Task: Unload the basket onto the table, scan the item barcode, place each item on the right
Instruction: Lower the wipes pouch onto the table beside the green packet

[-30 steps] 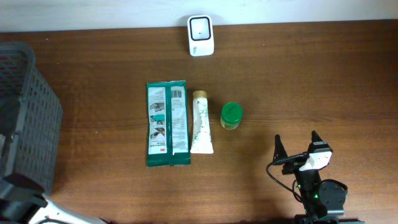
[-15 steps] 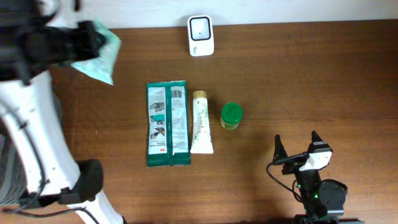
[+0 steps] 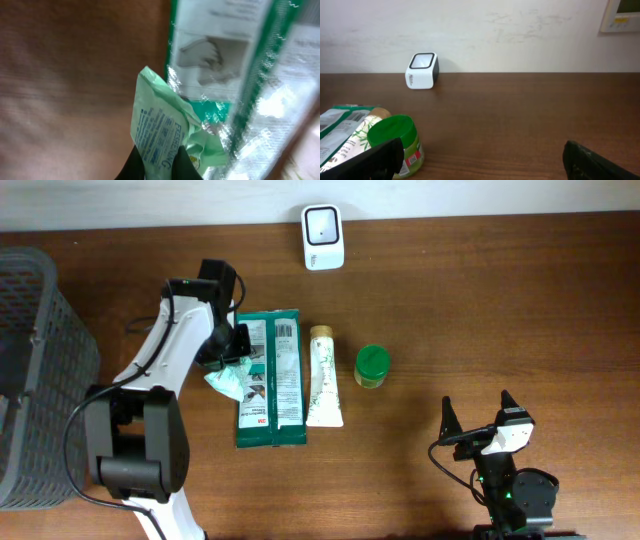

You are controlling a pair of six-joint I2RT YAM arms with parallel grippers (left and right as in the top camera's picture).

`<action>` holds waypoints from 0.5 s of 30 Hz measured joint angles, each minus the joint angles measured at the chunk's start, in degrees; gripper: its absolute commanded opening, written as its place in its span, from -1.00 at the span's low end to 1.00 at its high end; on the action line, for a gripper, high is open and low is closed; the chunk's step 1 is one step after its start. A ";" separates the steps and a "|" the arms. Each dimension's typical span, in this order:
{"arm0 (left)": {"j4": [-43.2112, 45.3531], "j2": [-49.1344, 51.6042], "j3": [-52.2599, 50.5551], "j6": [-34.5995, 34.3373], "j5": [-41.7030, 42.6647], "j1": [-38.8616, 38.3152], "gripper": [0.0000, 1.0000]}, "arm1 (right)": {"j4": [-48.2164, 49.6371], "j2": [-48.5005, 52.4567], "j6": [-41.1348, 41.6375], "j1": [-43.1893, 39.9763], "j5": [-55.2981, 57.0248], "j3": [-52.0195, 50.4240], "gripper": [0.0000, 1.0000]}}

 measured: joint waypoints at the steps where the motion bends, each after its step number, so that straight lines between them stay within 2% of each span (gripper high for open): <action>1: 2.21 0.00 -1.84 -0.87 -1.64 0.00 -1.00 | 0.00 0.02 0.00 0.00 0.00 0.00 0.96; 6: 6.86 0.00 -6.60 -4.24 -6.78 0.00 -0.95 | 0.00 0.02 0.02 0.00 0.00 0.00 0.97; 7: 7.48 0.00 -7.06 -4.74 -7.43 0.00 -0.58 | 0.00 0.02 0.04 0.00 0.00 0.00 0.97; 9: 8.31 0.00 -7.67 -5.07 -8.13 0.00 0.04 | 0.00 0.02 0.04 0.00 0.00 0.00 0.97; 11: 8.28 0.00 -7.91 -5.86 -8.48 0.00 0.35 | 0.00 0.02 0.02 0.00 0.00 0.00 0.97; 13: 8.33 0.00 -7.93 -6.27 -8.72 0.00 0.40 | 0.00 0.02 0.02 0.00 0.00 0.00 0.97; 15: 8.31 -0.02 -7.93 -6.27 -8.94 0.00 0.36 | 0.00 0.02 0.02 0.00 0.00 0.00 0.97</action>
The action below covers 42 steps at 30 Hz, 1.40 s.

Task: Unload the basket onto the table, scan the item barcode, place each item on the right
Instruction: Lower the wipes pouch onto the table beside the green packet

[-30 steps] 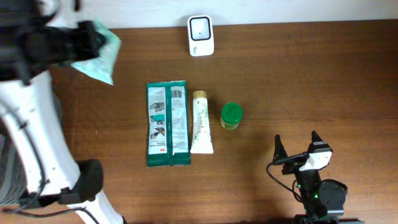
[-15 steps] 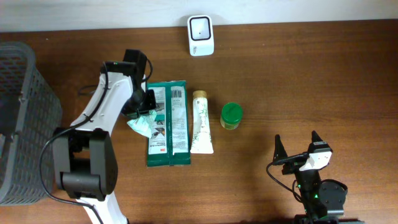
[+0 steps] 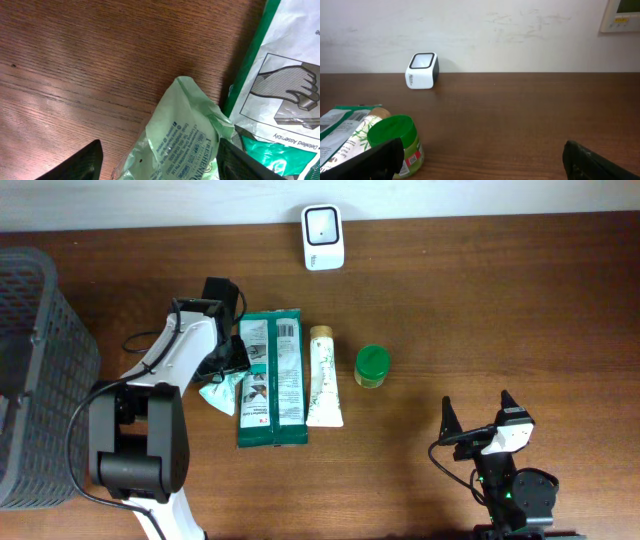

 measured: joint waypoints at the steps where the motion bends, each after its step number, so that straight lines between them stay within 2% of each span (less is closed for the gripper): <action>1: -0.07 -0.07 0.07 0.00 -0.11 0.00 0.28 | 0.00 0.00 -0.02 0.00 0.00 0.00 0.97; 4: -1.51 -2.01 3.13 0.33 -0.17 0.55 -0.19 | 0.00 0.00 0.00 0.00 0.00 0.00 0.97; 5: -1.90 -3.69 4.79 0.92 -0.20 0.85 -0.46 | 0.00 0.00 0.00 0.02 0.00 0.00 0.97; 6: -2.27 -5.75 6.10 1.40 -0.15 1.03 -0.56 | 0.00 0.00 0.00 0.00 0.00 0.00 0.97; 7: -2.97 -7.61 6.91 1.57 -0.11 1.09 -0.81 | 0.00 0.00 0.00 0.00 0.00 0.00 0.97; 8: -4.39 -9.44 7.52 1.97 -0.07 1.14 -0.95 | 0.00 0.00 0.00 0.00 0.00 0.00 0.97; 9: -5.31 -10.34 7.67 1.95 0.11 1.14 -1.00 | 0.00 0.00 0.00 0.00 0.00 0.00 0.97; 11: -7.58 -10.45 7.58 2.40 0.55 1.14 -1.00 | 0.00 0.00 0.02 0.00 0.00 0.00 0.97; 18: -5.38 -9.53 1.73 -0.24 1.05 1.14 -1.00 | 0.00 0.00 0.00 0.00 0.00 0.00 0.97; 27: 6.32 -9.49 -8.94 -2.16 3.37 1.14 -1.00 | 0.00 0.00 0.02 0.00 0.00 0.00 0.97; 34: 21.49 -11.87 -20.50 -2.21 3.37 1.14 -1.00 | 0.00 0.00 0.02 0.00 0.00 0.00 0.97; 37: 24.30 -12.55 -22.03 -2.21 4.11 1.14 -1.00 | 0.00 0.00 0.00 0.00 0.00 0.00 0.97; 40: 28.59 -12.20 -22.34 -0.68 9.05 1.57 -0.99 | 0.00 0.00 0.02 0.00 0.00 0.00 0.97; 42: 27.76 -11.74 -21.29 0.96 11.41 1.57 -0.99 | 0.00 0.00 -0.02 0.00 0.00 0.00 0.97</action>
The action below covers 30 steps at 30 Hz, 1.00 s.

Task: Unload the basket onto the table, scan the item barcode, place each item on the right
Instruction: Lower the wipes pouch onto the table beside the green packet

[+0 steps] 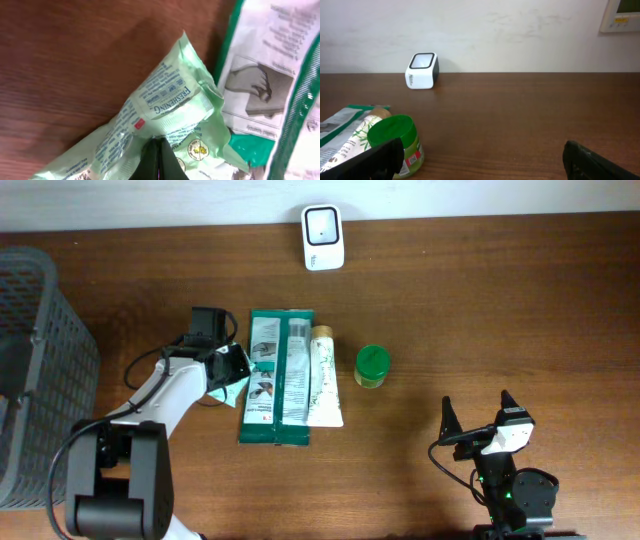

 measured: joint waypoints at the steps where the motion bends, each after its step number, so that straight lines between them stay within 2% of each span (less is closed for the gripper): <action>1: -1.46 0.13 0.94 0.79 0.87 0.00 -0.97 | 0.00 0.00 0.00 0.00 0.00 0.00 0.97; 4: -6.47 -0.33 4.09 2.60 2.27 -0.09 -0.90 | 0.00 0.00 0.07 0.00 0.00 0.00 0.97; 6: -8.92 -4.13 6.14 3.23 1.55 -0.07 -0.96 | 0.00 0.00 0.00 0.00 0.00 0.00 0.97; 9: -11.91 -9.38 7.50 2.67 -2.75 -0.07 -1.00 | 0.00 0.00 0.04 0.00 0.00 0.00 0.97; 12: -12.85 -9.22 7.37 0.52 -7.96 -0.07 -1.00 | 0.00 0.00 0.04 0.00 0.00 0.00 0.97; 16: -12.20 -5.84 7.37 -0.76 -9.99 -0.07 -1.00 | 0.00 0.00 0.02 0.00 0.00 0.00 0.97; 22: -10.38 3.04 7.32 -1.20 -5.79 -0.09 -1.00 | 0.00 0.00 0.07 0.00 0.00 0.00 0.97; 30: -9.01 5.97 8.52 -1.14 -5.35 0.07 -1.00 | 0.00 0.00 0.04 0.00 0.00 0.00 0.97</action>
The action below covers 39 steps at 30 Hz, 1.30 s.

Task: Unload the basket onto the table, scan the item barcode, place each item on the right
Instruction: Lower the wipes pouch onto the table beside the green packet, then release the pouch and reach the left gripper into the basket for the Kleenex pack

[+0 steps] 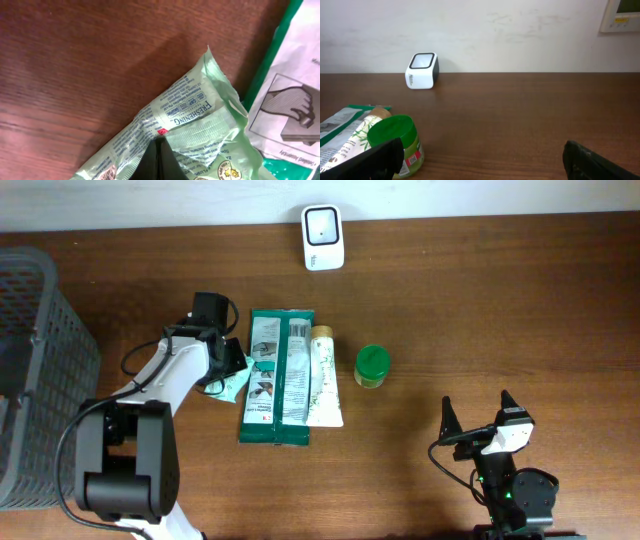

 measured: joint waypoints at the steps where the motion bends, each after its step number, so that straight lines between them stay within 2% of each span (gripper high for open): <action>1: 0.72 0.15 0.07 0.31 0.79 0.09 -1.00 | 0.00 0.00 -0.02 0.00 0.00 0.00 0.97; 8: -4.76 0.37 5.86 3.67 5.27 0.17 -1.00 | 0.00 0.00 -0.04 0.00 0.00 0.00 0.97; 12: -8.85 -8.00 13.33 4.24 6.54 2.49 -0.90 | 0.00 0.00 -0.02 0.00 0.00 0.00 0.97; 14: -9.88 -13.03 17.44 4.33 6.47 5.03 -0.57 | 0.00 0.00 0.02 0.00 0.00 0.00 0.97; 15: -10.29 -16.33 20.11 4.46 6.03 7.21 -0.32 | 0.00 0.00 -0.04 0.00 0.00 0.00 0.97; 18: -10.51 -21.92 24.76 4.55 3.93 13.57 -0.17 | 0.00 0.00 -0.04 0.00 0.00 0.00 0.97; 21: -11.10 -28.17 26.82 4.55 1.55 24.46 -0.07 | 0.00 0.00 -0.02 0.00 0.00 0.00 0.97; 27: -18.03 -28.89 26.58 4.55 -0.59 39.52 -0.09 | 0.00 0.00 0.00 0.00 0.00 0.00 0.97; 34: -15.15 -28.61 17.35 4.55 -5.64 46.29 0.08 | 0.00 0.00 -0.04 0.00 0.00 0.00 0.97; 36: -12.55 -27.36 14.03 5.03 -7.54 47.78 0.08 | 0.00 0.00 -0.02 0.00 0.00 0.00 0.97; 39: -11.02 -22.01 12.83 8.44 -8.83 50.10 -0.03 | 0.00 0.00 -0.02 0.00 0.00 0.00 0.97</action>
